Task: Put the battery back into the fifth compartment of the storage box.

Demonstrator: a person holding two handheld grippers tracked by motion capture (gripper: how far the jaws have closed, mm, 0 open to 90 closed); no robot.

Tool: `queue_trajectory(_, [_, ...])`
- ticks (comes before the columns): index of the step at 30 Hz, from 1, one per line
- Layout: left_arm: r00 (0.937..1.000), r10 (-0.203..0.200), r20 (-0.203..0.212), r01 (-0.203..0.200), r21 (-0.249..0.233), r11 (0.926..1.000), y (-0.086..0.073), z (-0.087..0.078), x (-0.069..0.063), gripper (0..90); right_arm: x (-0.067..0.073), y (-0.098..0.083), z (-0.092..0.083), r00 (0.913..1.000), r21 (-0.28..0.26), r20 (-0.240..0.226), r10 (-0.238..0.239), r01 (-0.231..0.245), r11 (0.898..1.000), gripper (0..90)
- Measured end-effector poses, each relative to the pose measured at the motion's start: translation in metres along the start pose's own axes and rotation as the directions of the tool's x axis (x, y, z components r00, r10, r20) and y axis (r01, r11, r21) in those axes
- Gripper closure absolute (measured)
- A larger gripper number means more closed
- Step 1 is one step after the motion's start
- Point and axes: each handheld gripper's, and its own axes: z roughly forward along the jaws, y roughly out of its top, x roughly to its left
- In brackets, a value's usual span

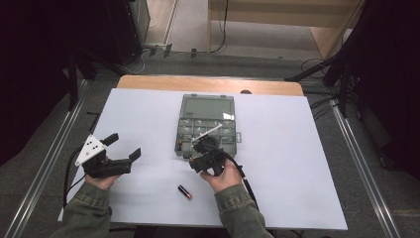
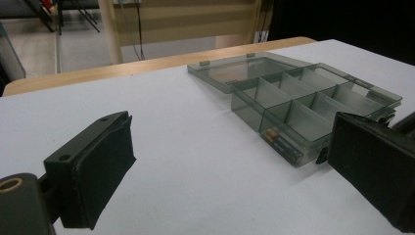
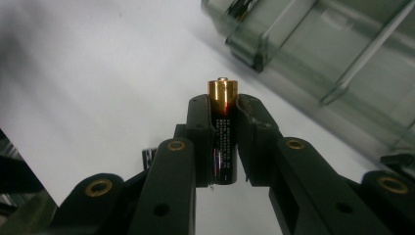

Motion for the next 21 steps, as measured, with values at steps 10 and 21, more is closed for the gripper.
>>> queue_trajectory(10, [1.0, 0.005, 0.005, -0.005, -0.001, 1.0, 0.0, 0.0, 0.0, 3.7, -0.007, 0.021, 0.0, 0.9961, -0.091, -0.052, 0.072, -0.076, 0.993, 77.7])
queue_trajectory(21, [1.0, -0.002, -0.004, 0.002, -0.007, 1.0, 0.0, 0.0, 0.001, 3.6, -0.011, 0.042, 0.004, 0.9814, -0.14, -0.09, 0.169, -0.181, 0.974, 77.7])
